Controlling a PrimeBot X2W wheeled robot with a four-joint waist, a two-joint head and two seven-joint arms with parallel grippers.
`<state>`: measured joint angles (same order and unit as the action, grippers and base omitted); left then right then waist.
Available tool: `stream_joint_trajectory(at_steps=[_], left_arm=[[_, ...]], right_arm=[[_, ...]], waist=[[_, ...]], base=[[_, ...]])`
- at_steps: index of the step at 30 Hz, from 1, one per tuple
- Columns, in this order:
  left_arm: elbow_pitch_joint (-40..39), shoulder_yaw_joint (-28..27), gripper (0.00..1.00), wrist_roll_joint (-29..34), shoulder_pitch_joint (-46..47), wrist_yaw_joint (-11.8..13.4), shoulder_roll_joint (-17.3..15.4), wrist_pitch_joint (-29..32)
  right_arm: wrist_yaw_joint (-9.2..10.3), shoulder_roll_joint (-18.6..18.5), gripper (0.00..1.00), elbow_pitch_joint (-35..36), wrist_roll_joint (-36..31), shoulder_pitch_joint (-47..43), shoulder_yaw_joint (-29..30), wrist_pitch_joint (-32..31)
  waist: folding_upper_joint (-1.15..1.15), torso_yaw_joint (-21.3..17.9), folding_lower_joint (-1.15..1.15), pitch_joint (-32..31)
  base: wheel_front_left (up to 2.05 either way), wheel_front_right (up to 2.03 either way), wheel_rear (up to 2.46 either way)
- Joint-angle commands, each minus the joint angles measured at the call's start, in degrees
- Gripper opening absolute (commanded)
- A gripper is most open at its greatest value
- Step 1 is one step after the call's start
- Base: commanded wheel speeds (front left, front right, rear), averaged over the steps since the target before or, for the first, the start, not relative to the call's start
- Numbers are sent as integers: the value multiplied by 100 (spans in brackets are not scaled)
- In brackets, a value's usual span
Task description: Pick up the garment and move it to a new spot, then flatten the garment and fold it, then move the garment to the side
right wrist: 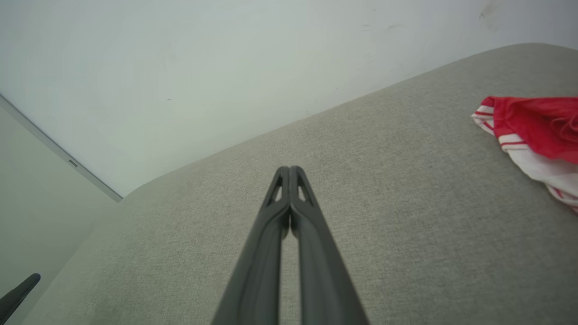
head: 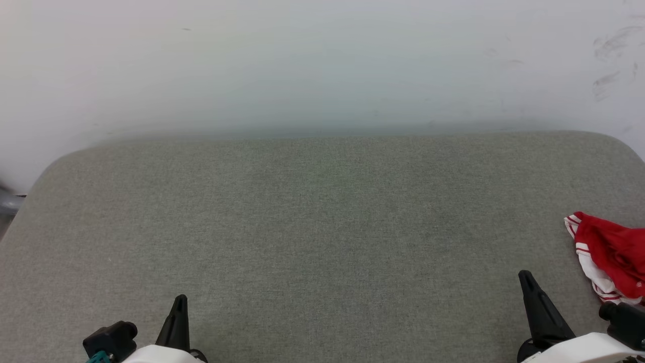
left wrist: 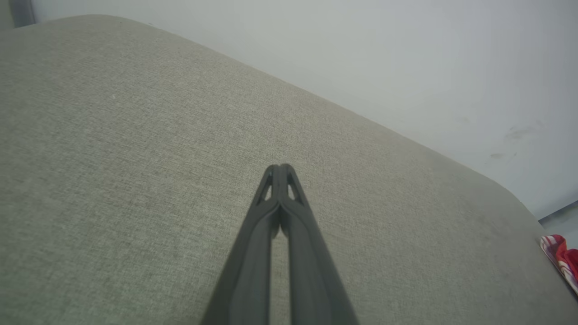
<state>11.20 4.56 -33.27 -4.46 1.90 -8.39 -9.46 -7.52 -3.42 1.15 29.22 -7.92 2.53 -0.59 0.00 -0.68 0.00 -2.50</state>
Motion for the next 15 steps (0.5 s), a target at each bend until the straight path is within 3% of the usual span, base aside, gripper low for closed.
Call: stream_joint_trajectory(at_steps=[1,15], left_arm=[[-61,-67,0,-203,173,-58,-3,43],[3,-276,0,-1340,361,-237,107,352]], right_arm=[[1,-59,0,22,234,188,-2,-8],[1,-93,0,-277,1506,438,7,-67]], waist=[[0,1,0,3],[0,10,0,39]], base=[[0,0,0],[0,0,0]])
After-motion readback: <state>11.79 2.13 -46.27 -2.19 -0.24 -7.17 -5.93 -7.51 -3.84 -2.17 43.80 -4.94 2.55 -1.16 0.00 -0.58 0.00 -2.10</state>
